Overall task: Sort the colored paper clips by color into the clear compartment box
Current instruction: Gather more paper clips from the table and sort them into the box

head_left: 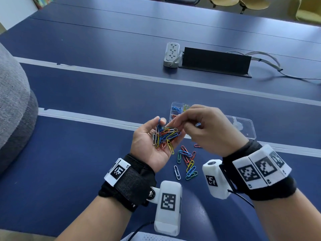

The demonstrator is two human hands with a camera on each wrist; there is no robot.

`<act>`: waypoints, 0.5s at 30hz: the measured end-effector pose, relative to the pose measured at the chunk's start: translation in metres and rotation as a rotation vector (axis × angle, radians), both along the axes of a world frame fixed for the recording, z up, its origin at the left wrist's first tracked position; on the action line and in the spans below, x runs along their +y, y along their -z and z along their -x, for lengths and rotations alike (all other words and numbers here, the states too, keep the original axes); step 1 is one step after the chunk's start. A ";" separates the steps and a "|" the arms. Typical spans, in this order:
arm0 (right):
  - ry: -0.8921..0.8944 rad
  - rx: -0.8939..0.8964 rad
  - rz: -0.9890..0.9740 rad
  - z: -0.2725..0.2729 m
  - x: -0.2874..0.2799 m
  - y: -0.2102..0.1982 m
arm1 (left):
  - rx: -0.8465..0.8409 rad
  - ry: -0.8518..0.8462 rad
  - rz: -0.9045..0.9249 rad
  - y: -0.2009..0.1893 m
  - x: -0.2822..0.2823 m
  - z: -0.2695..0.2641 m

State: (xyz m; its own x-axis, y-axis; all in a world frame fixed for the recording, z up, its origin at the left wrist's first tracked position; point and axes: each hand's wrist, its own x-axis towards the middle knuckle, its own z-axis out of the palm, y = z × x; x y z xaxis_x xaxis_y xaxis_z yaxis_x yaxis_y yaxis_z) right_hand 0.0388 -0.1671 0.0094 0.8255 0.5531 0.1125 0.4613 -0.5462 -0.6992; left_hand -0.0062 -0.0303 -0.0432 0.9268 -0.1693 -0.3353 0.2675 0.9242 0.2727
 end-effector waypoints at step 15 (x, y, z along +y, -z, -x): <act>-0.340 -0.260 0.117 0.002 -0.008 0.017 | 0.074 -0.068 0.094 -0.002 -0.001 -0.002</act>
State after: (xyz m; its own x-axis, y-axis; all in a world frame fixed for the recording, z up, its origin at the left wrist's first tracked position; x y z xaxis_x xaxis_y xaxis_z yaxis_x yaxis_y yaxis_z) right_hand 0.0365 -0.1755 -0.0073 0.5472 0.8095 0.2129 0.7807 -0.4019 -0.4785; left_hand -0.0045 -0.0317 -0.0416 0.9104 -0.1406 -0.3892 0.2192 0.9616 0.1654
